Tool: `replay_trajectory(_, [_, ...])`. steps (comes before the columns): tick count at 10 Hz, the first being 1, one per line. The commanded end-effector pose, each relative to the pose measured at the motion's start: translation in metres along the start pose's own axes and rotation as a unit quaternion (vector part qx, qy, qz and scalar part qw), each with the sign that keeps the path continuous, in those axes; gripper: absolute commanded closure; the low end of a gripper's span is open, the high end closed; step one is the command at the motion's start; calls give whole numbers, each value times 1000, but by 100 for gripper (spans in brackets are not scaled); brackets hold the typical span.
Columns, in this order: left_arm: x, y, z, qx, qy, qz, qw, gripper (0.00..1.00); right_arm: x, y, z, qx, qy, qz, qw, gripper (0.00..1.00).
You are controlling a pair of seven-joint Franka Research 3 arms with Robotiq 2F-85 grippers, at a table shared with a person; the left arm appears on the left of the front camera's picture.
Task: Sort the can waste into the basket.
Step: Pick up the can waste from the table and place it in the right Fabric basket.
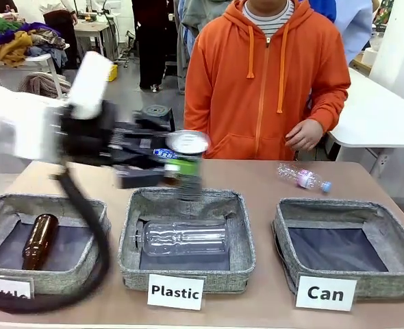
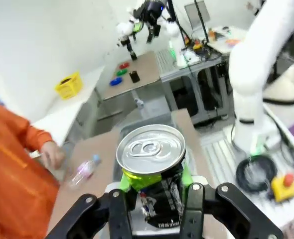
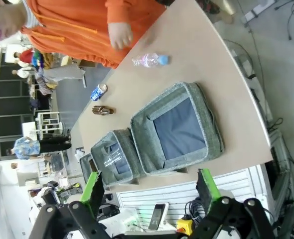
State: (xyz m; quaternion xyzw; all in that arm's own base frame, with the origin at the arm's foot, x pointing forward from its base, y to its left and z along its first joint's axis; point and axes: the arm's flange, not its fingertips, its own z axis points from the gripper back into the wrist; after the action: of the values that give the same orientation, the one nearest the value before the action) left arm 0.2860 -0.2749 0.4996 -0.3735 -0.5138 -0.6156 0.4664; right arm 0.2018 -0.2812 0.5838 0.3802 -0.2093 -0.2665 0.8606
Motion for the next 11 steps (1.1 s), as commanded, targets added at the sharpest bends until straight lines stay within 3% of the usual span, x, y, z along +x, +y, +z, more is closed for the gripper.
replay_trajectory(1, [2,10,-126,-28,11,22,999,60,3,-6,6,3,26,10,1000,0])
replay_trajectory(3, [12,-10,-237,-57,57,-3,997,60,5,-10,4,10,33,3,999,0])
replay_trajectory(5, [16,-16,-311,-66,96,-29,993,60,-1,-5,-2,8,22,-3,1000,0])
replay_trajectory(6, [12,-9,-332,-42,115,-58,991,60,-1,-5,-2,8,22,-3,1000,0])
replay_trajectory(7, [4,-5,-348,-57,133,-42,989,60,-1,-5,-2,8,22,-3,1000,0])
replay_trajectory(8, [-8,-1,-360,-40,141,-77,986,60,-1,-5,-2,8,22,-3,1000,0])
replay_trajectory(9, [2,-23,-293,-48,112,-45,992,60,-1,-5,-2,8,22,-3,1000,0])
replay_trajectory(11, [2,-23,-293,-48,112,-45,992,60,-1,-5,-2,8,22,-3,1000,0])
